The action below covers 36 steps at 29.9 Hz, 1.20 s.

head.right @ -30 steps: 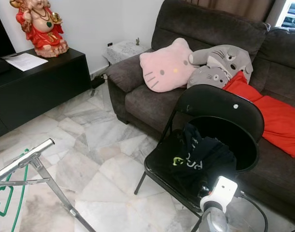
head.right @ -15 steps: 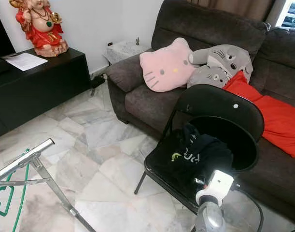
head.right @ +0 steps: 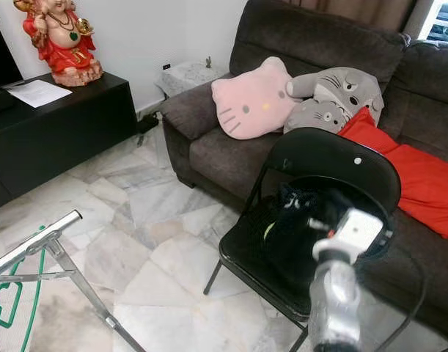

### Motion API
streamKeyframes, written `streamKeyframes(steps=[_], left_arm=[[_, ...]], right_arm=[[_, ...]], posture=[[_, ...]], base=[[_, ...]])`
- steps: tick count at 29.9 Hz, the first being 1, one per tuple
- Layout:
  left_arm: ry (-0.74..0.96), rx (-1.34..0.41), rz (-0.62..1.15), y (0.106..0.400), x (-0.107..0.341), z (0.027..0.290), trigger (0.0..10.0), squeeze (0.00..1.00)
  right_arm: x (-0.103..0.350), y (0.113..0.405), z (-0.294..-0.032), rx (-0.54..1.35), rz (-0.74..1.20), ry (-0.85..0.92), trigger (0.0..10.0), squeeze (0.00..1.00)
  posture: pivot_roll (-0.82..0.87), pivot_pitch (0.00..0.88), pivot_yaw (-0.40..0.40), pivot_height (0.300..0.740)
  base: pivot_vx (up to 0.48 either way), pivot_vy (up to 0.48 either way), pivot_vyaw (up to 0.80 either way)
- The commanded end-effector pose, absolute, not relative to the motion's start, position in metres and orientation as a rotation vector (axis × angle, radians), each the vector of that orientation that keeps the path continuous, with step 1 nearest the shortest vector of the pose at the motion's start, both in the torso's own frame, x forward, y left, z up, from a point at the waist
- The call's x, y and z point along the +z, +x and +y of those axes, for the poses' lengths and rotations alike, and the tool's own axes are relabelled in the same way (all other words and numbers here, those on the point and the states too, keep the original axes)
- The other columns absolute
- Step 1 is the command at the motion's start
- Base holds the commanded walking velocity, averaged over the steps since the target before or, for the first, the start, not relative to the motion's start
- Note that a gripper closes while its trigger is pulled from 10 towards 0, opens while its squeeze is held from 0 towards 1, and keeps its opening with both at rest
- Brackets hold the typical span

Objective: Hang hanger

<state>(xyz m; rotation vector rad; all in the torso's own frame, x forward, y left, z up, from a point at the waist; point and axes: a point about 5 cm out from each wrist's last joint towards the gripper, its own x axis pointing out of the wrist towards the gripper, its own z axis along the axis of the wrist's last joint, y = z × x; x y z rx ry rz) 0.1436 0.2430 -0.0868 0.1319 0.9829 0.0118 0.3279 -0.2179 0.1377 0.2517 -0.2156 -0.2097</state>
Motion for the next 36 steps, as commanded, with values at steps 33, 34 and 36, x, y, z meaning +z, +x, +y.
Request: streamKeyframes(steps=[33, 34, 36], left_arm=[[0.118, -0.005, 1.005, 0.139, -0.089, 0.242, 10.0, 0.0], [0.118, -0.005, 1.005, 0.139, -0.089, 0.242, 10.0, 0.0], [0.118, -0.005, 1.005, 0.139, -0.089, 0.242, 10.0, 0.0]], right_arm=[[0.155, 0.318, -0.231, -0.364, -0.116, 0.446, 0.0, 0.0], [0.159, 0.318, -0.23, -0.355, -0.132, 0.448, 0.0, 0.0], [0.165, 0.316, -0.229, -0.349, -0.167, 0.476, 0.0, 0.0]], posture=[[-0.02, 0.045, -0.029, 0.74], [-0.02, 0.044, -0.029, 0.74], [-0.02, 0.044, -0.03, 0.74]], base=[[0.0, 0.0, 0.0], [0.0, 0.0, 0.0], [0.0, 0.0, 0.0]])
